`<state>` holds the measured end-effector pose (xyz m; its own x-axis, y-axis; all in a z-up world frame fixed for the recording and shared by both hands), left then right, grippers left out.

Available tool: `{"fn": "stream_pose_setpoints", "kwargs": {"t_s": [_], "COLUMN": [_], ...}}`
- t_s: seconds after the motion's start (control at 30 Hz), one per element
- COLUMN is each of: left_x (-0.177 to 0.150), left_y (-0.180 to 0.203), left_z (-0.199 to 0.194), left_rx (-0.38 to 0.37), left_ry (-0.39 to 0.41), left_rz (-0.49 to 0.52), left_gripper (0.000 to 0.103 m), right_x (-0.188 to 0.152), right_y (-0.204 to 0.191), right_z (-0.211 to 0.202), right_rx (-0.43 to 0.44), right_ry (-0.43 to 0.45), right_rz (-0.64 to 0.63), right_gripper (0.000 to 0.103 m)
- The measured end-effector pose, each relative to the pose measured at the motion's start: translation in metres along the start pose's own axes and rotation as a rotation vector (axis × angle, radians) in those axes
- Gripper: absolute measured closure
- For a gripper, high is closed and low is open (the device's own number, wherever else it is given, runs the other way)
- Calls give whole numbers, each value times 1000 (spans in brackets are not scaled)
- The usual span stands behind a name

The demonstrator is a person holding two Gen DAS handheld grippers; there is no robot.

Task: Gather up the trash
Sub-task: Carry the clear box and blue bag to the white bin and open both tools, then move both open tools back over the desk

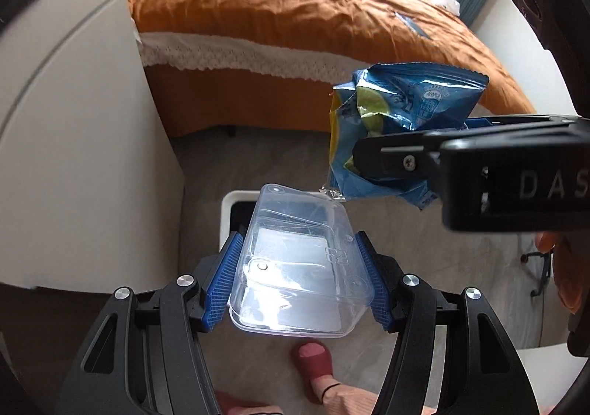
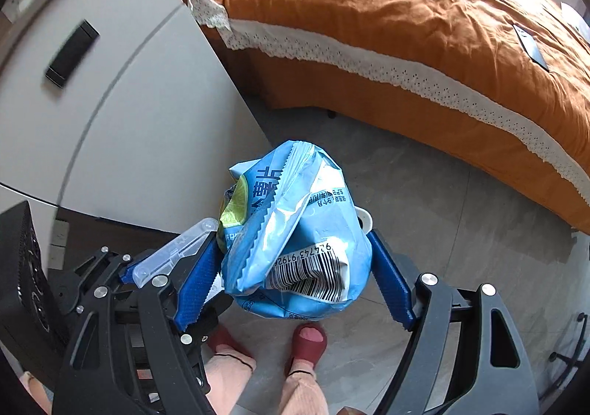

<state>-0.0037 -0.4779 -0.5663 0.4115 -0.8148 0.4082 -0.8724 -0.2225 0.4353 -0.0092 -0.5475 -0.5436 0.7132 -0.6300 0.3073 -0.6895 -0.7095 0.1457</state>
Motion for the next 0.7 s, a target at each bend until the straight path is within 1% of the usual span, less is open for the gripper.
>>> {"fn": "stream_pose_setpoints", "kwargs": {"t_s": [0.1, 0.17, 0.2, 0.23, 0.27, 0.33, 0.4, 0.6, 0.7], "left_x": [-15, -26, -31, -33, -36, -41, -39, -41, -41], "left_y": [-24, -38, -43, -48, -55, -61, -65, -67, -64], "left_z": [45, 71, 84, 92, 101, 115, 119, 105, 97], "left_rx": [-7, -15, -35, -31, -4, -3, 10, 29, 37], "left_ry": [-53, -97, -124, -136, -139, -175, -181, -184, -181], "left_rz": [-14, -31, -43, -48, -46, -51, -49, -47, -45], "left_gripper": [42, 36, 13, 5, 5, 5, 5, 5, 5], "right_x": [-13, -18, -23, -28, -31, -36, -39, -41, -42], "right_y": [-6, -9, -12, -13, -13, -10, -8, 0, -3], "right_z": [53, 81, 95, 111, 120, 134, 137, 129, 124], "right_rx": [-19, -30, -19, -18, -26, -40, -56, -59, -60], "right_ry": [-41, -55, -80, -115, -131, -151, -160, -178, -176], "right_rz": [-14, -29, -43, -57, -62, -67, -71, -56, -52], "right_gripper": [24, 16, 4, 4, 4, 4, 4, 4, 4]}}
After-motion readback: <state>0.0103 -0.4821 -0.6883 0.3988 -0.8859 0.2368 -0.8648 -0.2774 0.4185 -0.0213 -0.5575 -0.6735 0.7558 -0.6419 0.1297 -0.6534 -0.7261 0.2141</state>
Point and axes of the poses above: each gripper's, at about its wrist camera, not at the fingertips, and z roughly the way its jaws point, y to its right, x to its top, the point moved 9 cm from there along z, roughly the way its jaws point, and after that the axes turned 15 degrees about -x, right-handed, at the moved point
